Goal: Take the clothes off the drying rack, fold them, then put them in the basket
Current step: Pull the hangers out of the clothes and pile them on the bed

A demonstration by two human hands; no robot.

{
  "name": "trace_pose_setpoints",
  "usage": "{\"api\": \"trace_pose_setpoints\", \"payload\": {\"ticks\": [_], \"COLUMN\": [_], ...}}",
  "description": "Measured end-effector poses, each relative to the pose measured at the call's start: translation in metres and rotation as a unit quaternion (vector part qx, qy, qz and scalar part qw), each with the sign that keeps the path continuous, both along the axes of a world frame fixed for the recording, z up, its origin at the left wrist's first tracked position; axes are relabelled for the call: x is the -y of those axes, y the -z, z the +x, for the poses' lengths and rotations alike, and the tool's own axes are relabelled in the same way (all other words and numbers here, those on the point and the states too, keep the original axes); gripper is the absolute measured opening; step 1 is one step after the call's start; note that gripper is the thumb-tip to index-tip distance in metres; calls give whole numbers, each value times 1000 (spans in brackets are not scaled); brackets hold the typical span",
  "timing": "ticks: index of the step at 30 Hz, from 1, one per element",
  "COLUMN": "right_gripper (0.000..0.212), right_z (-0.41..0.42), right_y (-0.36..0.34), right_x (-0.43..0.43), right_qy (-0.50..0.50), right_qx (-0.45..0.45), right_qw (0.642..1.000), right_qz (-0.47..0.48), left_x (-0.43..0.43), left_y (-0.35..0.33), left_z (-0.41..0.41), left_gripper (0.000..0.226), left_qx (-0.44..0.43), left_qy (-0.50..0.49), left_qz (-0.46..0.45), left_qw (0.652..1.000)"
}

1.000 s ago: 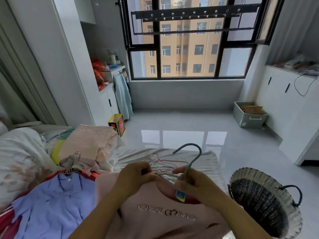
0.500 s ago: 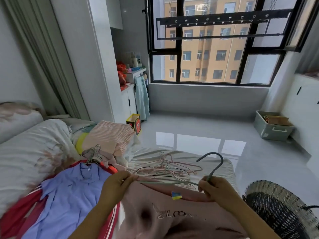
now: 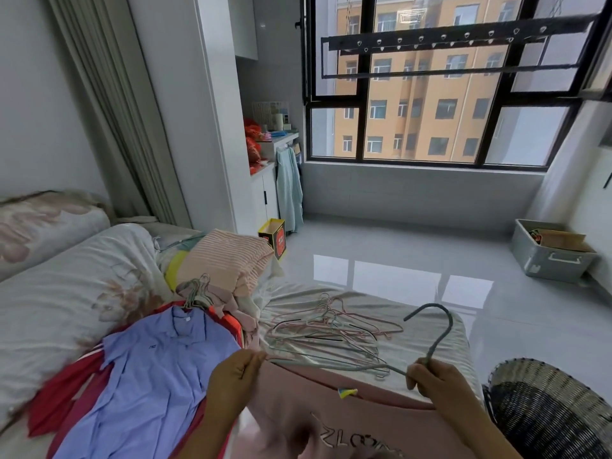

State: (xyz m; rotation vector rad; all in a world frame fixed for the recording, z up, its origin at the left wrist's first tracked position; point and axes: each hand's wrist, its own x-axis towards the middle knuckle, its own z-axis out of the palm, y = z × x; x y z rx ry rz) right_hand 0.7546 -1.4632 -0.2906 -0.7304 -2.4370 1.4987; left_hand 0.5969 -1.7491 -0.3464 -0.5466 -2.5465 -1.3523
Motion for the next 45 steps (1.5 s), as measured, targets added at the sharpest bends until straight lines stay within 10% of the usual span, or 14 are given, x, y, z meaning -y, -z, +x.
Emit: {"api": "trace_pose_setpoints", "payload": {"ticks": [45], "right_gripper": [47], "right_z": [-9], "right_y": [51], "right_x": [-57], "right_qy": [73], "right_qx": [-16], "right_qw": [997], "right_qz": [-30], "left_x": [-28], "left_y": [5], "left_z": [13], "left_gripper": [37], "left_qx": [181], "left_qy": [93], "left_qz": [37], "left_qw": [978]}}
